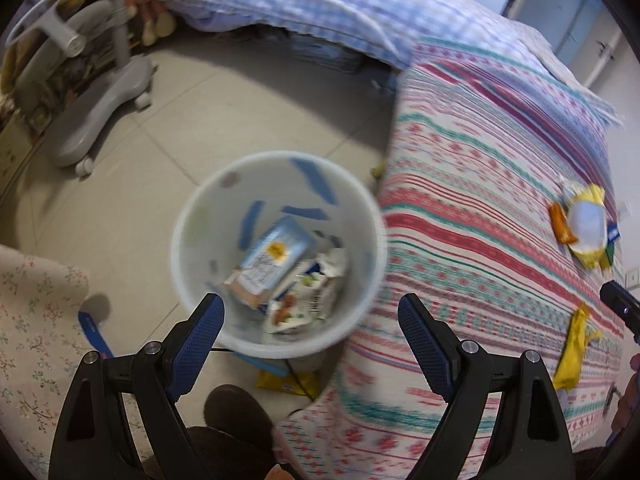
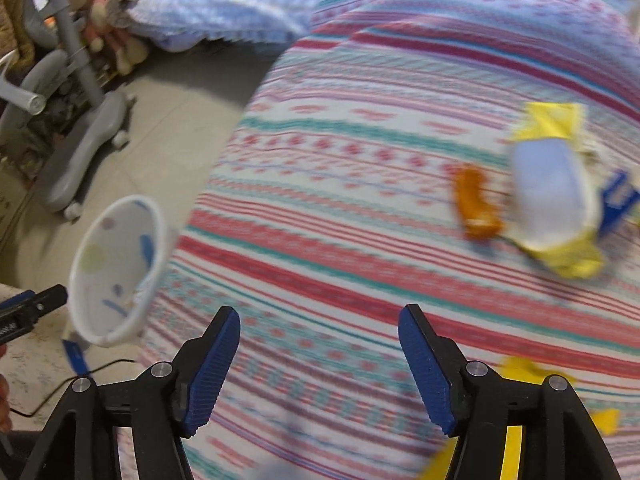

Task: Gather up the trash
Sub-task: 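Grasp the yellow snack wrapper with the left gripper while the right grasps the green sponge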

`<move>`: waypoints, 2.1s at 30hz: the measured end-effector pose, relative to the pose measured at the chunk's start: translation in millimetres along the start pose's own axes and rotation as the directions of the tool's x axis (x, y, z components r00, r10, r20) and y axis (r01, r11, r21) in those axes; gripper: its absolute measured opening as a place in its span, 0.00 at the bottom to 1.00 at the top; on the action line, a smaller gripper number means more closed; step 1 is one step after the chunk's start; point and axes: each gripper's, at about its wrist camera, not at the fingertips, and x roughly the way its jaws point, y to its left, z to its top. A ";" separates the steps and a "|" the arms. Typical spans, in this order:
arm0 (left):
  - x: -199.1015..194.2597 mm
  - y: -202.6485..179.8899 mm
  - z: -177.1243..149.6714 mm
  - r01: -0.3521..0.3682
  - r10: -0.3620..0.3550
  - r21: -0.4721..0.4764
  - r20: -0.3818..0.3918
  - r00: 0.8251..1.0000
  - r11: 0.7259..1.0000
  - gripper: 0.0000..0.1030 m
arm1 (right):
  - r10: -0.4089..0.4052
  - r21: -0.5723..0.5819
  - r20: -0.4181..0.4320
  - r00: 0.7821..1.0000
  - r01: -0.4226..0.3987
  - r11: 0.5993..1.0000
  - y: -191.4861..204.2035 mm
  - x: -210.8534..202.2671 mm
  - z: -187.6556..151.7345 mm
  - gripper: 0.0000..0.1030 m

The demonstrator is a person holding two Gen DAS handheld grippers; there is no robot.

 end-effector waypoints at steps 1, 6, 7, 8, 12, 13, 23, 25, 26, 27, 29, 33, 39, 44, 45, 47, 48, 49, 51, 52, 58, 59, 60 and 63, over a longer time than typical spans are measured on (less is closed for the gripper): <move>-0.6 -10.8 -1.2 0.007 -0.007 0.019 -0.002 1.000 1.000 0.88 | -0.007 0.010 0.011 1.000 0.007 1.000 -9.1 -5.0 -2.2 0.69; -1.9 -64.4 -9.8 0.044 -0.043 0.115 -0.008 0.999 0.992 0.88 | -0.013 0.041 0.057 0.998 0.011 0.999 -46.3 -24.8 -14.2 0.72; -2.6 -72.8 -10.8 0.049 -0.049 0.129 -0.007 0.999 0.990 0.88 | -0.023 0.049 0.062 0.998 0.020 0.999 -54.2 -27.8 -16.7 0.72; -3.0 -82.9 -11.8 0.055 -0.055 0.149 -0.007 0.998 0.987 0.88 | -0.036 0.062 0.067 0.997 0.032 0.998 -64.4 -31.9 -19.2 0.72; -2.2 -124.2 -16.1 0.083 -0.081 0.215 -0.019 0.997 0.973 0.88 | -0.073 0.102 0.088 0.993 0.064 0.993 -100.3 -48.5 -27.7 0.72; -1.3 -136.5 -17.7 0.094 -0.090 0.234 -0.026 0.996 0.968 0.88 | -0.091 0.112 0.093 0.991 0.080 0.990 -110.4 -52.9 -30.2 0.72; -2.1 -238.1 -51.7 0.222 -0.197 0.423 -0.103 0.975 0.878 0.88 | -0.159 0.209 0.077 0.984 0.140 0.968 -178.9 -69.8 -56.7 0.72; 0.3 -254.8 -61.4 0.256 -0.219 0.450 -0.133 0.967 0.855 0.88 | -0.167 0.226 0.066 0.984 0.148 0.963 -190.2 -70.6 -62.1 0.72; 1.8 -263.8 -67.2 0.273 -0.228 0.466 -0.152 0.962 0.841 0.88 | -0.168 0.228 0.073 0.983 0.148 0.962 -193.6 -71.1 -64.3 0.72; 3.5 -271.6 -72.5 0.288 -0.235 0.480 -0.168 0.957 0.829 0.88 | -0.170 0.236 0.070 0.983 0.150 0.960 -198.6 -71.5 -66.4 0.72; 8.0 -284.3 -81.4 0.307 -0.241 0.497 -0.194 0.951 0.811 0.88 | -0.177 0.253 0.065 0.982 0.156 0.955 -207.7 -73.0 -70.2 0.72; 15.6 -304.1 -94.8 0.313 -0.234 0.529 -0.213 0.949 0.789 0.80 | -0.193 0.278 0.057 0.980 0.170 0.945 -223.1 -75.5 -71.7 0.72; 16.6 -314.0 -97.6 0.267 -0.215 0.581 -0.159 0.964 0.769 0.44 | -0.210 0.326 0.035 0.977 0.187 0.927 -245.2 -72.1 -63.3 0.73; 11.7 -303.0 -75.2 0.286 -0.258 0.538 -0.129 0.958 0.793 0.36 | -0.216 0.356 0.027 0.976 0.192 0.915 -259.9 -64.0 -44.9 0.73; 9.3 -299.2 -71.1 0.287 -0.265 0.529 -0.120 0.957 0.798 0.36 | -0.218 0.362 0.029 0.976 0.193 0.912 -262.6 -61.6 -40.2 0.73; 5.6 -291.5 -59.8 0.292 -0.279 0.508 -0.103 0.955 0.810 0.34 | -0.216 0.379 0.033 0.976 0.187 0.906 -267.5 -55.7 -31.4 0.73; 4.3 -287.9 -54.8 0.294 -0.285 0.498 -0.096 0.954 0.816 0.34 | -0.209 0.393 0.036 0.977 0.178 0.902 -271.2 -51.4 -25.9 0.73; 4.3 -285.3 -50.0 0.295 -0.289 0.490 -0.090 0.953 0.820 0.33 | -0.203 0.404 0.039 0.978 0.171 0.899 -273.8 -48.2 -22.1 0.73; 1.2 -276.6 -42.7 0.300 -0.299 0.474 -0.080 0.951 0.828 0.32 | -0.193 0.428 0.041 0.980 0.157 0.890 -278.9 -41.0 -14.6 0.72; 0.0 -273.5 -39.1 0.303 -0.304 0.467 -0.075 0.950 0.831 0.32 | -0.188 0.443 0.042 0.981 0.150 0.884 -282.0 -37.0 -11.4 0.72; 1.4 -263.6 -24.2 0.296 -0.311 0.440 -0.041 0.950 0.848 0.28 | -0.137 0.526 0.062 0.989 0.084 0.846 -300.9 -14.1 6.2 0.72; 1.6 -260.9 -22.1 0.296 -0.311 0.433 -0.038 0.950 0.852 0.28 | -0.129 0.535 0.063 0.990 0.075 0.841 -302.9 -11.3 7.6 0.72; 2.8 -257.6 -20.3 0.296 -0.311 0.425 -0.035 0.950 0.855 0.27 | -0.119 0.547 0.066 0.991 0.064 0.835 -305.6 -7.8 8.9 0.72; 2.6 -250.7 -17.2 0.295 -0.311 0.410 -0.029 0.950 0.863 0.26 | -0.099 0.570 0.067 0.993 0.043 0.820 -311.2 2.1 11.6 0.69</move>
